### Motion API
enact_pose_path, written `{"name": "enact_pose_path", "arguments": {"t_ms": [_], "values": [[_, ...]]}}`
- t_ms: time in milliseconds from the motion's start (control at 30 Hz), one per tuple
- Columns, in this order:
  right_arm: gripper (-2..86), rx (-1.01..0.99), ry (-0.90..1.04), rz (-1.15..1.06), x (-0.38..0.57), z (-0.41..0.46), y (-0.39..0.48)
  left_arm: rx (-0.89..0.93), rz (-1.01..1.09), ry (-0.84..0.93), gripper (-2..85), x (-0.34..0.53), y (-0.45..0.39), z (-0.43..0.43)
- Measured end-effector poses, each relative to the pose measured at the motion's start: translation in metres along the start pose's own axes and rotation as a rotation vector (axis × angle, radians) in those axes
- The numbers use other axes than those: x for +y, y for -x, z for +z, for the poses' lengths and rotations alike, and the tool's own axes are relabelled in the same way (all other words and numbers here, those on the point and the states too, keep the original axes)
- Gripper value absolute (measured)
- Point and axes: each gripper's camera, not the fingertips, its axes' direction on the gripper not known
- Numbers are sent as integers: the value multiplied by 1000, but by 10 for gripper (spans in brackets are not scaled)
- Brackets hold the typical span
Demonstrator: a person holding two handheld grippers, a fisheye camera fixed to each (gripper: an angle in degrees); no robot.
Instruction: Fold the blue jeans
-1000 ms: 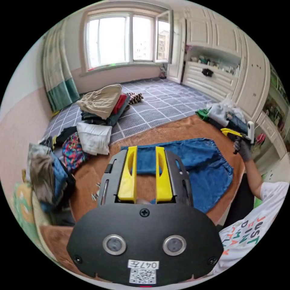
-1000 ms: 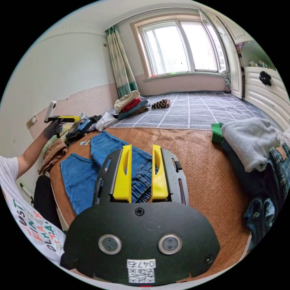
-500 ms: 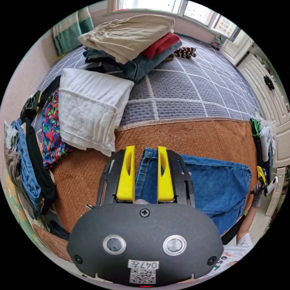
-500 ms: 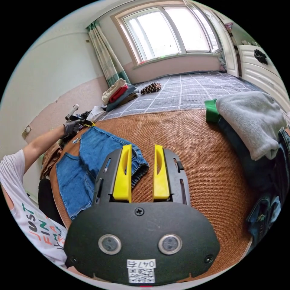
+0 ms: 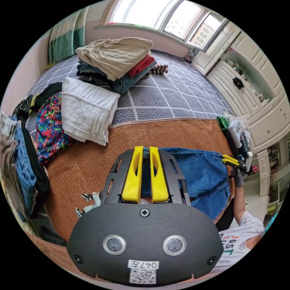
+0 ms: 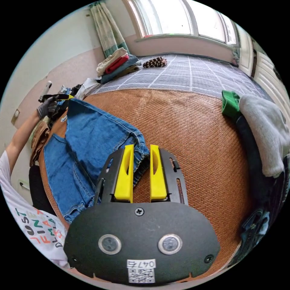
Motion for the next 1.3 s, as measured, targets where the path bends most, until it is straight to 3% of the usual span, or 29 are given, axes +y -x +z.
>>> {"name": "enact_pose_path", "arguments": {"t_ms": [167,300,400,533,633,1033,1167,1233,1300], "values": [[20,89,-261,-325,-1,-59,72,190,31,-195,36,72,20,-85],[18,-81,-382,-640,34,-121,112,324,101,-202,38,152,50,-123],[18,-277,-351,-765,59,-142,124,345,132,-114,42,229,73,-136],[17,-415,-82,-865,66,-116,151,332,176,-12,44,312,75,-138],[19,-468,47,-861,61,-89,165,273,178,82,44,341,66,-124],[35,-631,76,-784,6,-123,128,105,208,195,47,398,1,-201],[21,-590,-126,-730,-6,-169,113,101,196,-7,50,417,-36,-289],[12,-525,-267,-650,-28,-188,116,58,245,-58,45,414,-80,-316],[11,-479,-284,-652,-45,-187,133,23,345,-35,40,406,-133,-316]]}}
